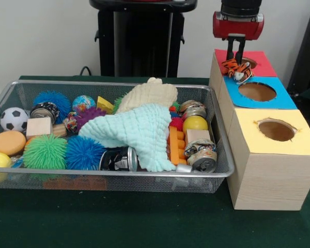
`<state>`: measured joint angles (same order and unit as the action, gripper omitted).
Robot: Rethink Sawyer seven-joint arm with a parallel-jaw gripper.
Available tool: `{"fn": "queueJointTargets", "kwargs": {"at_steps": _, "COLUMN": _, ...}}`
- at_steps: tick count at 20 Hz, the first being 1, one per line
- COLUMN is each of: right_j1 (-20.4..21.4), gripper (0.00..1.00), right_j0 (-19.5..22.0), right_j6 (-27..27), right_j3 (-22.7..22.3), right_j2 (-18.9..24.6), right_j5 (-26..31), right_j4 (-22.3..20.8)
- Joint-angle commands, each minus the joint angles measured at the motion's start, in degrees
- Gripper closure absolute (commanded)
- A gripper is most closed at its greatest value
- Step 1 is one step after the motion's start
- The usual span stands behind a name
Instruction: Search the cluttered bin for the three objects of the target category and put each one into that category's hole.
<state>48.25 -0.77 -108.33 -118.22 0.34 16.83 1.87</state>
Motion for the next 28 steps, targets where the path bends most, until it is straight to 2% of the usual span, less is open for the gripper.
{"fn": "queueJointTargets", "kwargs": {"at_steps": 1, "right_j1": -3.07, "gripper": 1.00, "right_j0": 1.29, "right_j6": -6.61, "right_j3": -8.29, "right_j2": 1.59, "right_j5": -2.27, "right_j4": -2.99}}
{"fn": "queueJointTargets", "kwargs": {"at_steps": 10, "right_j1": -1.21, "gripper": 1.00, "right_j0": -2.39, "right_j6": -8.92, "right_j3": -11.72, "right_j2": 0.36, "right_j5": -3.91, "right_j4": -2.51}}
{"fn": "queueJointTargets", "kwargs": {"at_steps": 17, "right_j1": -6.19, "gripper": 1.00, "right_j0": -1.44, "right_j6": -7.71, "right_j3": -12.21, "right_j2": 1.03, "right_j5": -9.93, "right_j4": -3.57}}
{"fn": "queueJointTargets", "kwargs": {"at_steps": 28, "right_j1": -11.07, "gripper": 1.00, "right_j0": -6.24, "right_j6": -10.92, "right_j3": -10.69, "right_j2": 0.92, "right_j5": -14.39, "right_j4": 0.06}}
